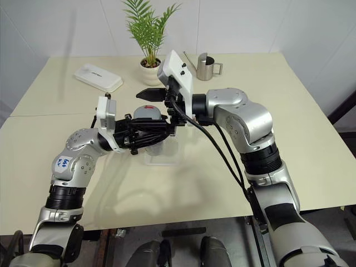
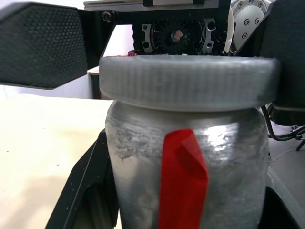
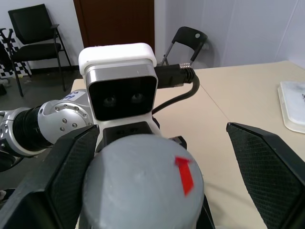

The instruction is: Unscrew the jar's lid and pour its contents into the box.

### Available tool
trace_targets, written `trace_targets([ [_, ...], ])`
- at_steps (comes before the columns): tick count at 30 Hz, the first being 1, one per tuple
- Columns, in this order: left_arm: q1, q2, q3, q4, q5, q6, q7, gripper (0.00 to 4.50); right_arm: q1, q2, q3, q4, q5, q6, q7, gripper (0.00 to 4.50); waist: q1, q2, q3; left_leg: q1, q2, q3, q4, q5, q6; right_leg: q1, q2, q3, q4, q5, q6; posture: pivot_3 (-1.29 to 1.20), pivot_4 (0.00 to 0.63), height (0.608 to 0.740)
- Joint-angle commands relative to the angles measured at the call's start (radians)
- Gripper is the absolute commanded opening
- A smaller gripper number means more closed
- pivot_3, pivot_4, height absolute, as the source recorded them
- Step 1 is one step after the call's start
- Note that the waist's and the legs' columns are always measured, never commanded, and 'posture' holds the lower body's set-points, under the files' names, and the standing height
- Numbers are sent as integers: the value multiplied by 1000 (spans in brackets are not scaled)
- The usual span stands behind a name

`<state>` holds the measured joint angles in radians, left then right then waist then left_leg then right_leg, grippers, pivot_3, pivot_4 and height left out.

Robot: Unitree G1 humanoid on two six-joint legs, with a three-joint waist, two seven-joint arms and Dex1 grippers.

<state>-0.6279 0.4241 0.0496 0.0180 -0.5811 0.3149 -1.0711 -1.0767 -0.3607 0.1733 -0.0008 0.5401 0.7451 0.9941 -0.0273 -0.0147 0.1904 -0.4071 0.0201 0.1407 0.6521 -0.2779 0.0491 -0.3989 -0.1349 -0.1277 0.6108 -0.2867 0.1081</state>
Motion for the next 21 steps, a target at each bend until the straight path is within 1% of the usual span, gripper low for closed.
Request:
trace_targets([
  [1,-17,-2,5,-22,-4,-19,-5,2237,-7,-35,-58,4,4,-21,9,4484,0,0,0,0,0,0,0,0,0,0,0,0,0,0,0,0,150,740],
  [11,-21,1,5,-10,-4,-27,-6,2237,1,-100,-99,84,6,-49,56,4484,0,0,0,0,0,0,0,0,0,0,0,0,0,0,0,0,150,740],
  [17,-13,11,9,-15,-6,-21,-15,2237,15,-125,-143,93,62,-25,98,4484,2,0,0,0,0,0,0,0,0,0,0,0,0,0,0,0,150,740],
  [21,-11,14,12,-18,-8,-18,-18,2237,37,-137,-179,51,138,13,155,4484,-1,0,0,0,0,0,0,0,0,0,0,0,0,0,0,0,150,740],
])
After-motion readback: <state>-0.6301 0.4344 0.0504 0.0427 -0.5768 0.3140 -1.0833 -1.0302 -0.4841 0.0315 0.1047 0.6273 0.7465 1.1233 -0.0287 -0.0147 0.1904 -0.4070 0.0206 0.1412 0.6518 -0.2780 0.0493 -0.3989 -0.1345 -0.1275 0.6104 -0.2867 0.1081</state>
